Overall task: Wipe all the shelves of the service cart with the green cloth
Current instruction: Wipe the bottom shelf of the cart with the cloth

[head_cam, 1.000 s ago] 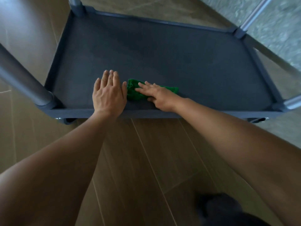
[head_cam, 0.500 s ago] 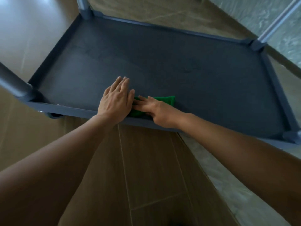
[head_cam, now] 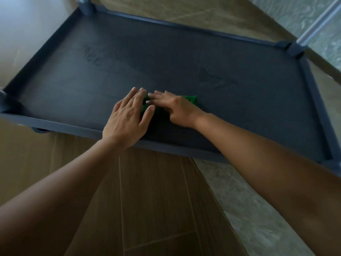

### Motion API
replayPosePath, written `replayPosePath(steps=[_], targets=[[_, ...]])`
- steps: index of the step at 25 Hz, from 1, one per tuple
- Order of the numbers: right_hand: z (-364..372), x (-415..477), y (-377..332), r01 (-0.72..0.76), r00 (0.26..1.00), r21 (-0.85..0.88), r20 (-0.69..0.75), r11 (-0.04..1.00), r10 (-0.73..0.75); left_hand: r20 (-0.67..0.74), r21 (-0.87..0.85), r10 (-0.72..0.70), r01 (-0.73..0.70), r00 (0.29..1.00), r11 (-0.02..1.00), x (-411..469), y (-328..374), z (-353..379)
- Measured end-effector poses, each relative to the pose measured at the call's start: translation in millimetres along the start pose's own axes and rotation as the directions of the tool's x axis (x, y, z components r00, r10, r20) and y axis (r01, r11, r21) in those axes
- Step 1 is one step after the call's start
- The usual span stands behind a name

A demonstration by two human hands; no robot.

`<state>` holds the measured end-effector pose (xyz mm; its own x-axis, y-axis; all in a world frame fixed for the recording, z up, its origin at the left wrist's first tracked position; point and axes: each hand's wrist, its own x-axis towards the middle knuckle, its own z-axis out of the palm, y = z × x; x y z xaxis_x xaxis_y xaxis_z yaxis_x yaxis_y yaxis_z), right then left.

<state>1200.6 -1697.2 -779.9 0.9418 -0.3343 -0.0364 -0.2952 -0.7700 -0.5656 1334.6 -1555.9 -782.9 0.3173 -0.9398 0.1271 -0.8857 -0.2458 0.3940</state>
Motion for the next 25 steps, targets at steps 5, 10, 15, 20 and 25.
replayPosePath(steps=[5, 10, 15, 20, 25], targets=[[-19, 48, 24, -0.214, 0.969, 0.001, -0.124, 0.977, 0.212, -0.038, 0.031, -0.012, 0.013, 0.999, 0.999, 2, 2, -1], [-15, 44, 19, -0.248, 0.952, 0.042, -0.172, 0.968, 0.251, -0.050, 0.036, -0.049, 0.051, 0.998, 0.998, 10, 3, 2], [9, -37, -6, -0.059, 0.993, 0.093, -0.093, 0.994, 0.068, -0.028, 0.064, -0.032, 0.034, 0.999, 0.997, 11, 3, 2], [12, -74, -9, -0.021, 1.000, 0.144, -0.011, 0.989, 0.023, 0.002, 0.101, -0.009, 0.009, 1.000, 0.995, 9, 5, 2], [-1, -37, 5, -0.078, 0.994, 0.097, -0.073, 0.992, 0.086, 0.050, 0.128, 0.030, -0.036, 0.998, 0.991, 14, 7, 4]])
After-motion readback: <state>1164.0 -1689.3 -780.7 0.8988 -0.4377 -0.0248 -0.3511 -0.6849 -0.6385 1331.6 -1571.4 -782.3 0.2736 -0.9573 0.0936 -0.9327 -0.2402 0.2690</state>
